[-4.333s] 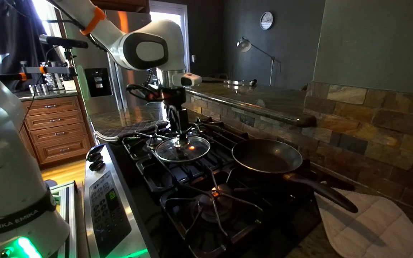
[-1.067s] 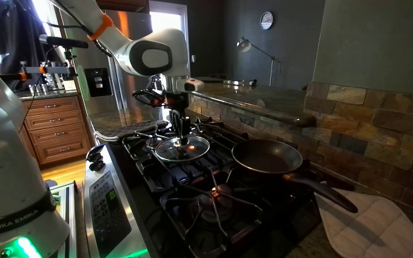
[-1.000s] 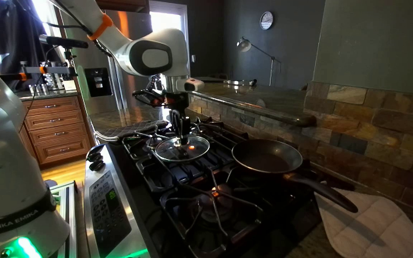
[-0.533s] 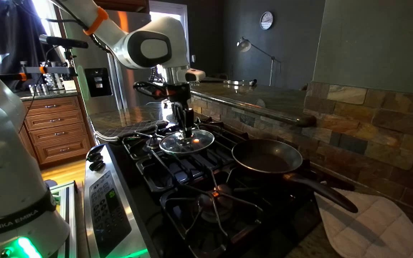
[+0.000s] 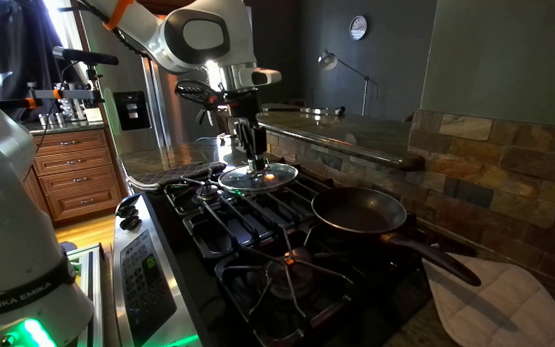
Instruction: Put the lid on the pan
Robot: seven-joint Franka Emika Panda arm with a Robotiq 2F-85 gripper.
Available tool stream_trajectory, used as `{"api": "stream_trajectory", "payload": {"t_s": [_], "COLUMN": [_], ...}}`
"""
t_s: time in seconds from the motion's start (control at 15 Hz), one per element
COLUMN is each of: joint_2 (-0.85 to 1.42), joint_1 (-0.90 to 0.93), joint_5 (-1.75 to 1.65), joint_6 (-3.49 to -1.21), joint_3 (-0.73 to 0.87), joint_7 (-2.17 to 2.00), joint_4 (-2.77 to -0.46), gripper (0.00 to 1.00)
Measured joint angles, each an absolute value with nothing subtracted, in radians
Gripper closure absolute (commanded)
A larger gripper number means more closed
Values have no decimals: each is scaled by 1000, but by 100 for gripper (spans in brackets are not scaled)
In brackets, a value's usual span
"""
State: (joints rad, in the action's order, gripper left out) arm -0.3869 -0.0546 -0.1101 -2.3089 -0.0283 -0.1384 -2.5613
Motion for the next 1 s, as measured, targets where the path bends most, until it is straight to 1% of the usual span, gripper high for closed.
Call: {"api": "stream_trajectory", "payload": {"t_s": [0.07, 0.13, 0.6, 1.0], "joint_2": [-387, -387, -383, -379], "joint_1": [-55, -55, -61, -117], "joint_5": [-110, -110, -110, -114], "joint_6": [-2309, -2309, -2310, -2311], "joint_3": [-28, -28, -20, 15], "joint_7": [-138, -138, -139, -148], "joint_4": [-2561, -2561, -2559, -2519], "gripper": [52, 77, 77, 77]}}
